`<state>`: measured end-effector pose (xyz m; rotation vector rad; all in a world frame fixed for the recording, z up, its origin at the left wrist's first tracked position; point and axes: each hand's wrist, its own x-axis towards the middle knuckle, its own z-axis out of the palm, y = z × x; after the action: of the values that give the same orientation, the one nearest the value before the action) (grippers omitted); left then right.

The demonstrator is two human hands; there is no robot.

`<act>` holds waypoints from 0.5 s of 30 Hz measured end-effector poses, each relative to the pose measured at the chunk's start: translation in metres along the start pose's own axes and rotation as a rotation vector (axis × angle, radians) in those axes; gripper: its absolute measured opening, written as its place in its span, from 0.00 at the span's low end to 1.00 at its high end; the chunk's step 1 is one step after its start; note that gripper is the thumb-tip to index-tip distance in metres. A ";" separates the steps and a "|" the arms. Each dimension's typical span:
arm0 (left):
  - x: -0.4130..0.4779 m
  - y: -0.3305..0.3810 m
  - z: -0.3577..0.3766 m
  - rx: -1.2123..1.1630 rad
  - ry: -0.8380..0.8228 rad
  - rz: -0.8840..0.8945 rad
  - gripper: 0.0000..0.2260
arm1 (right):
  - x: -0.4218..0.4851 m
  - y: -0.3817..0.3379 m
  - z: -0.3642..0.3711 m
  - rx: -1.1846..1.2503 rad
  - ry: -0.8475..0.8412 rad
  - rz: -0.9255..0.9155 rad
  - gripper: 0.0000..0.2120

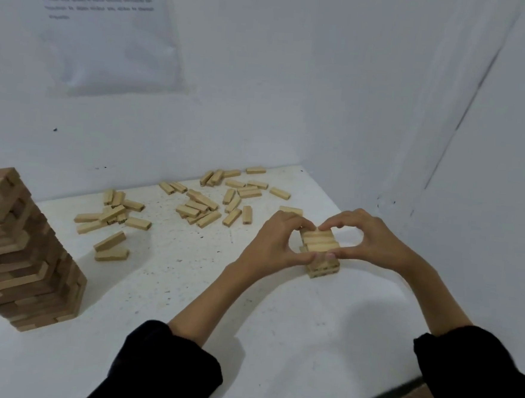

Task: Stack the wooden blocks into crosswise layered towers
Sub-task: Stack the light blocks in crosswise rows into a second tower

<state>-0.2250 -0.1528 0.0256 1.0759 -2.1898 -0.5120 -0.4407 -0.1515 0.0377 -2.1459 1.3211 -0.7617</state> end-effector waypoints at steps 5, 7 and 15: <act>0.000 0.003 0.019 -0.012 0.002 -0.057 0.23 | -0.003 0.014 -0.001 0.031 -0.043 0.028 0.20; -0.001 0.002 0.023 -0.013 -0.005 -0.073 0.23 | -0.003 0.017 0.001 0.037 -0.049 0.026 0.21; -0.003 0.003 0.024 0.025 0.034 -0.087 0.20 | -0.002 0.023 0.008 0.064 -0.053 0.005 0.21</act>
<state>-0.2411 -0.1471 0.0089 1.1891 -2.1322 -0.5023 -0.4497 -0.1578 0.0163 -2.0971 1.2578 -0.7306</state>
